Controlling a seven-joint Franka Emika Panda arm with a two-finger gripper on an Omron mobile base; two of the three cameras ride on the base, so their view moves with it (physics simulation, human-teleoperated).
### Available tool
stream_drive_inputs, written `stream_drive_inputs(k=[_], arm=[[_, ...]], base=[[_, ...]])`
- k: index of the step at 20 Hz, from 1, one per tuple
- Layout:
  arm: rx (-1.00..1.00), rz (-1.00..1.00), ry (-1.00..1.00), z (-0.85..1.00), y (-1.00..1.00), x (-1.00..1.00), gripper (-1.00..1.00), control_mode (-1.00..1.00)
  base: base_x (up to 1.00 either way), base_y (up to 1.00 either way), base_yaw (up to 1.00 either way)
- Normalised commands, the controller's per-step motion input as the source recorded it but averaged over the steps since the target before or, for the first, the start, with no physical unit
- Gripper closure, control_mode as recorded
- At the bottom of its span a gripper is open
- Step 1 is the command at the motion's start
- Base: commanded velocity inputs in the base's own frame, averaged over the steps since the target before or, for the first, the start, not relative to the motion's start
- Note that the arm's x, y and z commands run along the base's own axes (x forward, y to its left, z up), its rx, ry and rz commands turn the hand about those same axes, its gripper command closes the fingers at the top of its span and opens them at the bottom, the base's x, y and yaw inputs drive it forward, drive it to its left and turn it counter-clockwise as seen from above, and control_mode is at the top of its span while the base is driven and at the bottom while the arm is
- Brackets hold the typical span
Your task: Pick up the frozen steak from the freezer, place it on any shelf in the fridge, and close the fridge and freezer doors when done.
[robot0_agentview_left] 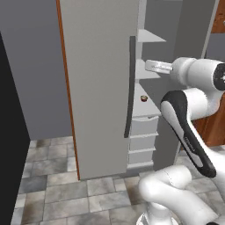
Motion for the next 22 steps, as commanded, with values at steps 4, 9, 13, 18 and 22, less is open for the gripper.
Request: stream_drive_inputs(k=[4, 9, 13, 18, 22], arm=[[-0.02, -0.01, 0.02, -0.01, 0.00, -0.06, -1.00, -1.00], [0.01, 0.00, 0.01, -0.18, -0.36, -0.08, -1.00, -1.00], [0.00, 0.00, 0.06, -0.13, -0.65, -0.43, -1.00, -1.00], [0.00, 0.00, 0.09, -0.18, -0.66, -0.56, -1.00, -1.00], [0.00, 0.00, 0.15, -0.08, -0.69, -0.37, -1.00, -1.00]], base=[[0.00, 0.00, 0.00], [0.00, 0.00, 0.00], [0.00, 0.00, 0.00], [0.00, 0.00, 0.00], [0.00, 0.00, 0.00]])
